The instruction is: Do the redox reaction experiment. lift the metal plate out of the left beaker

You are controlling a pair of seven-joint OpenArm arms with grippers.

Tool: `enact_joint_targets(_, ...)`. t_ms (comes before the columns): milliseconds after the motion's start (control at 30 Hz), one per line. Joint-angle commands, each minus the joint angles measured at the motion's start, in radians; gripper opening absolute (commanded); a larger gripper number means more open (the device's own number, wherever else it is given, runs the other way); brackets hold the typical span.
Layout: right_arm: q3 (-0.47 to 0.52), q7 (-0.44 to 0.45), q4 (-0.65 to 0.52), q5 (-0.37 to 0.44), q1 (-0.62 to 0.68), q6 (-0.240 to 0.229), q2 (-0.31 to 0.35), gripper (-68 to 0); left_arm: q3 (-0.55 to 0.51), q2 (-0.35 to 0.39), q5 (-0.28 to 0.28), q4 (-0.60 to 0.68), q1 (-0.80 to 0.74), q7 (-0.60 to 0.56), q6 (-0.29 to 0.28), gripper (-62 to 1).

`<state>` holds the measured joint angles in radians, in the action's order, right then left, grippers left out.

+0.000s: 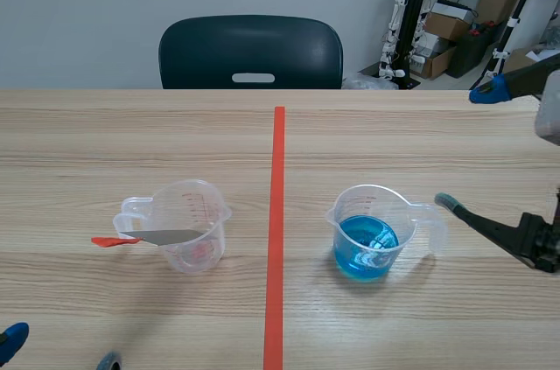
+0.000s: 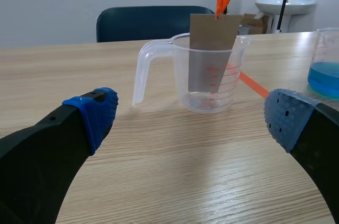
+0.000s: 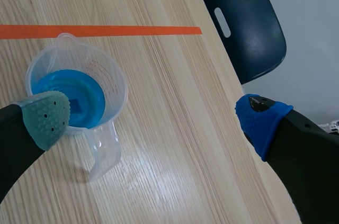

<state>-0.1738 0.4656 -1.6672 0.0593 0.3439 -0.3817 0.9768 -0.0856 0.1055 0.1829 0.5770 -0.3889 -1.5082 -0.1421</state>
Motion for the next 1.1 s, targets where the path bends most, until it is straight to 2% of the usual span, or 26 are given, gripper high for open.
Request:
enact_joint_targets(0, -0.01, 0.013, -0.025, 0.009, -0.029, 0.006, 0.016, 0.4, -0.002, 0.012, -0.006, 0.004, 0.005, -0.046, 0.0, -2.7)
enact_joint_targets(267, -0.173, 0.034, -0.025, 0.008, -0.169, -0.014, -0.006, 0.4, -0.002, 0.015, -0.006, 0.003, 0.04, -0.046, 0.001, -2.7)
enact_joint_targets(600, -0.454, 0.026, -0.025, -0.024, -0.351, -0.016, -0.048, 0.4, -0.002, 0.014, -0.005, 0.004, 0.069, -0.046, -0.001, -2.7)
enact_joint_targets(1067, -0.732, -0.108, 0.003, -0.031, -0.576, -0.011, -0.192, 0.4, -0.002, 0.014, -0.006, 0.003, 0.07, -0.046, -0.002, -2.6)
